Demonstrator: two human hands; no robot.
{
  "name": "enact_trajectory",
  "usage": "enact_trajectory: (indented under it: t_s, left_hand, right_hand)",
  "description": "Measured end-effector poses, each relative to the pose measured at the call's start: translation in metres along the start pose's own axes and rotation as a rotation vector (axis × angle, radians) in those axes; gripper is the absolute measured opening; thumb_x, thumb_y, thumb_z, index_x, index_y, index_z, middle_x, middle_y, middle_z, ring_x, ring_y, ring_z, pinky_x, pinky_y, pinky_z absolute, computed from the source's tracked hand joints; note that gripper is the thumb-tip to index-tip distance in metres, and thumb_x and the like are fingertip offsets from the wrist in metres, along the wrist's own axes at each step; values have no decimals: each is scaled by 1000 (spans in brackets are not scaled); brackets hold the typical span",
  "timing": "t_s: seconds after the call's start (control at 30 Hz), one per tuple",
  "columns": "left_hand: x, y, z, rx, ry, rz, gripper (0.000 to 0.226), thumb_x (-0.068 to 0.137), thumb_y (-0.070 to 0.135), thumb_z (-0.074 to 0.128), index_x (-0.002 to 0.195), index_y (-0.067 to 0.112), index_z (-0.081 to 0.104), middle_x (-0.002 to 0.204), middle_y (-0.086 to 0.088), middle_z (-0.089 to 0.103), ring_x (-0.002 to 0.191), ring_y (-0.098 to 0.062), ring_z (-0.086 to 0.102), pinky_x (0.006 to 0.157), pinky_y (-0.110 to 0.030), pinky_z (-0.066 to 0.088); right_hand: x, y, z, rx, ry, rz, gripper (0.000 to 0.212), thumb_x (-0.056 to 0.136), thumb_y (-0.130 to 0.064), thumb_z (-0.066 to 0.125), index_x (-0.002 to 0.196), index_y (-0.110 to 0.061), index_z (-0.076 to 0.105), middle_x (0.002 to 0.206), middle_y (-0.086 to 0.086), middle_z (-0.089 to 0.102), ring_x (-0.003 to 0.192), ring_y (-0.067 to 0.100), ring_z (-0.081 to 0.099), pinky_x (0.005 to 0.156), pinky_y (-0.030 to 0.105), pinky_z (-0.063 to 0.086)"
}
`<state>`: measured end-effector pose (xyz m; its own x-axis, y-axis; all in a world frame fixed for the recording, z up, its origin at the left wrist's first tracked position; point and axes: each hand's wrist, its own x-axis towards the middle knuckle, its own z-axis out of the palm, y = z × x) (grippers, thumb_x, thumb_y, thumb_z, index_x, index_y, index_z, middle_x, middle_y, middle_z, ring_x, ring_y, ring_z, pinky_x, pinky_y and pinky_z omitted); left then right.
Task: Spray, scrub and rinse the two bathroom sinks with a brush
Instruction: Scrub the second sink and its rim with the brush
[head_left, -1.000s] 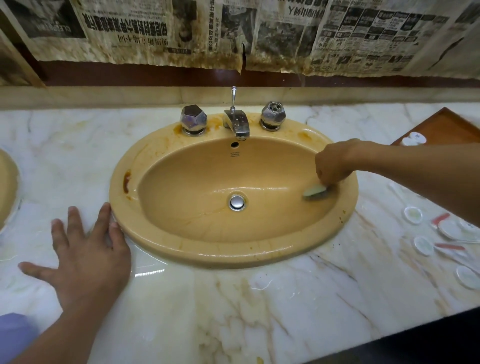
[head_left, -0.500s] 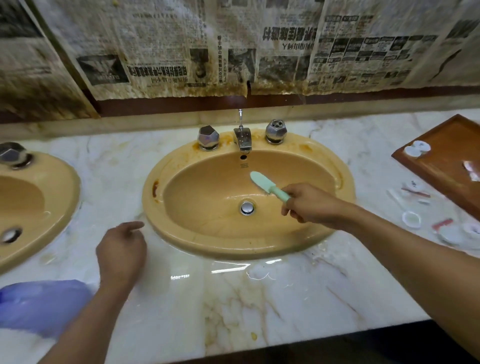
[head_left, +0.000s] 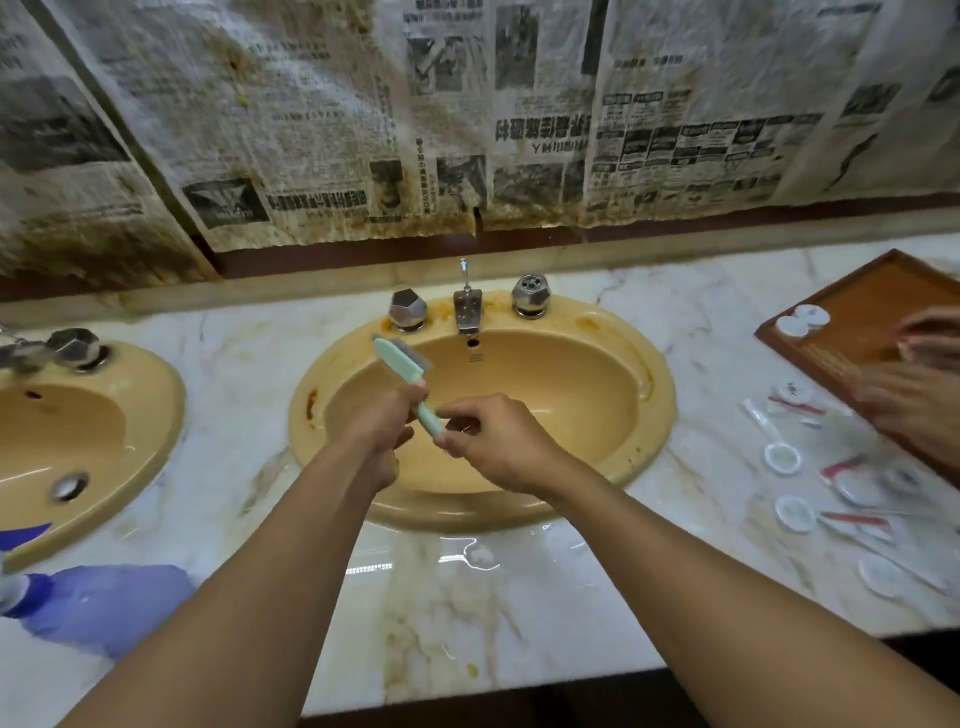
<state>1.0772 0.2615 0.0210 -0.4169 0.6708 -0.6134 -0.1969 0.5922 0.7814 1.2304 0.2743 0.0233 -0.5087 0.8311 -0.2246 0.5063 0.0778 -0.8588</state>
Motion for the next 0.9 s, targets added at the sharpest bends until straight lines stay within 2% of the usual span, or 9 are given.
enact_trajectory:
  t_s: [0.07, 0.13, 0.23, 0.3, 0.37, 0.47, 0.6, 0.73, 0.9]
  left_hand:
    - [3, 0, 3, 72, 77, 65, 27, 101, 33, 63, 118, 13, 70, 115, -4, 70, 107, -22, 65, 80, -32, 41]
    - [10, -3, 0, 255, 157, 205, 24, 102, 32, 61, 104, 11, 71, 95, -5, 73, 93, -25, 72, 66, -33, 42]
    - [19, -10, -12, 540, 155, 382, 21, 102, 31, 62, 102, 10, 67, 77, -8, 67, 71, -25, 70, 58, -32, 46]
    - [30, -17, -21, 845, 148, 470, 22, 99, 30, 66, 101, 9, 70, 79, -8, 68, 73, -26, 66, 64, -34, 46]
    - [40, -24, -26, 1098, 114, 464, 24, 98, 31, 67, 103, 8, 73, 87, -6, 68, 80, -24, 62, 68, -33, 41]
    - [54, -34, -29, 1354, 57, 382, 26, 99, 36, 64, 103, 12, 76, 90, -3, 68, 82, -21, 62, 71, -37, 50]
    - [77, -34, -21, 1690, -46, 348, 31, 98, 44, 62, 109, 20, 77, 93, 1, 66, 87, -17, 59, 71, -32, 48]
    - [110, -33, -3, 1756, -197, 317, 33, 95, 39, 65, 123, 25, 74, 118, -4, 70, 103, -22, 65, 85, -32, 52]
    - [147, -33, 21, 1746, -142, 393, 25, 94, 28, 52, 86, 18, 74, 88, -5, 68, 80, -26, 64, 57, -30, 43]
  right_hand:
    - [-5, 22, -21, -115, 76, 16, 45, 97, -35, 68, 140, -22, 62, 126, 2, 67, 116, 18, 62, 104, 33, 47]
    - [-12, 54, -43, -202, 264, 41, 51, 99, -36, 64, 146, -20, 55, 142, 5, 57, 133, 22, 51, 110, 31, 37]
    - [-29, 107, -69, -275, 634, 182, 49, 100, -21, 60, 147, -13, 52, 150, 13, 48, 138, 33, 42, 115, 41, 34]
    - [-45, 135, -79, -327, 778, 344, 50, 99, -12, 53, 148, -12, 50, 154, 16, 43, 139, 37, 39, 117, 47, 32]
    - [-58, 158, -74, -406, 703, 519, 51, 101, -17, 47, 152, -17, 45, 161, 16, 32, 148, 35, 27, 123, 50, 20]
    - [-64, 185, -50, -576, 572, 544, 57, 102, -26, 40, 158, -15, 33, 168, 16, 18, 156, 33, 12, 124, 56, 9]
    - [-69, 200, -38, -698, 615, 504, 63, 101, -36, 26, 158, -10, 34, 167, 17, 23, 156, 32, 17, 125, 57, 10]
    - [-69, 199, -36, -781, 635, 524, 65, 102, -39, 23, 159, -9, 30, 168, 17, 21, 157, 31, 14, 125, 58, 9]
    - [-66, 196, -35, -814, 661, 525, 66, 101, -38, 24, 160, -9, 29, 167, 17, 21, 157, 31, 14, 125, 58, 10]
